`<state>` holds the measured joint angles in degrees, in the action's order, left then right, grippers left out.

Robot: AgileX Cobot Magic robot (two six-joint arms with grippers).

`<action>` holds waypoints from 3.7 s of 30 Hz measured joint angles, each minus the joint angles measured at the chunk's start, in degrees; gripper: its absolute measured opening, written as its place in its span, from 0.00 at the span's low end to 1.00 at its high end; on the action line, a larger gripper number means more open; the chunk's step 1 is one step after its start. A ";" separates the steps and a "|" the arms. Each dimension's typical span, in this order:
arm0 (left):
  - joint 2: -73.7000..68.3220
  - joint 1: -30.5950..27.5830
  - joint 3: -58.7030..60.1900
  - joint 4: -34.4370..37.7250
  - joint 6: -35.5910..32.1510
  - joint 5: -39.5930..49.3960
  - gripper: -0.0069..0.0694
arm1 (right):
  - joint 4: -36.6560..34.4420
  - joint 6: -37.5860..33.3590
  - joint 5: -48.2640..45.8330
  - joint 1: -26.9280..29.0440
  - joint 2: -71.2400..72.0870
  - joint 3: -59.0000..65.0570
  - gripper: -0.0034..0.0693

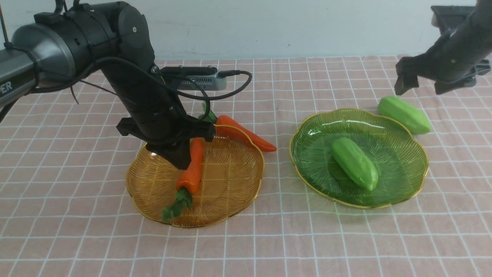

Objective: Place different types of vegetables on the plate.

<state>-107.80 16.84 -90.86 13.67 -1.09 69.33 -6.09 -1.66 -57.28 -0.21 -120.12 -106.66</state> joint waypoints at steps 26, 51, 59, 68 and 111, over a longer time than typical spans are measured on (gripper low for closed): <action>0.00 0.00 0.00 0.00 0.05 0.64 0.09 | -3.25 -4.92 -4.69 2.21 -22.75 -23.25 0.65; -2.75 4.55 -9.01 2.93 -1.24 -11.43 0.09 | -9.90 -2.59 -13.56 -1.74 9.91 14.51 0.65; -8.89 4.55 -19.02 -11.33 3.21 -11.63 0.26 | -6.21 -1.52 -10.03 -4.99 5.30 14.80 0.72; -16.38 4.32 -24.44 -24.87 13.31 -15.76 0.65 | -2.51 1.08 -11.79 -5.20 4.87 14.80 0.86; -36.73 -0.82 -58.13 -4.14 15.15 -15.02 0.09 | -2.91 -0.82 -12.88 -5.84 4.87 14.80 0.86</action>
<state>-144.53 16.02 -148.99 9.54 14.06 54.30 -9.00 -2.49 -70.16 -6.05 -115.26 -91.86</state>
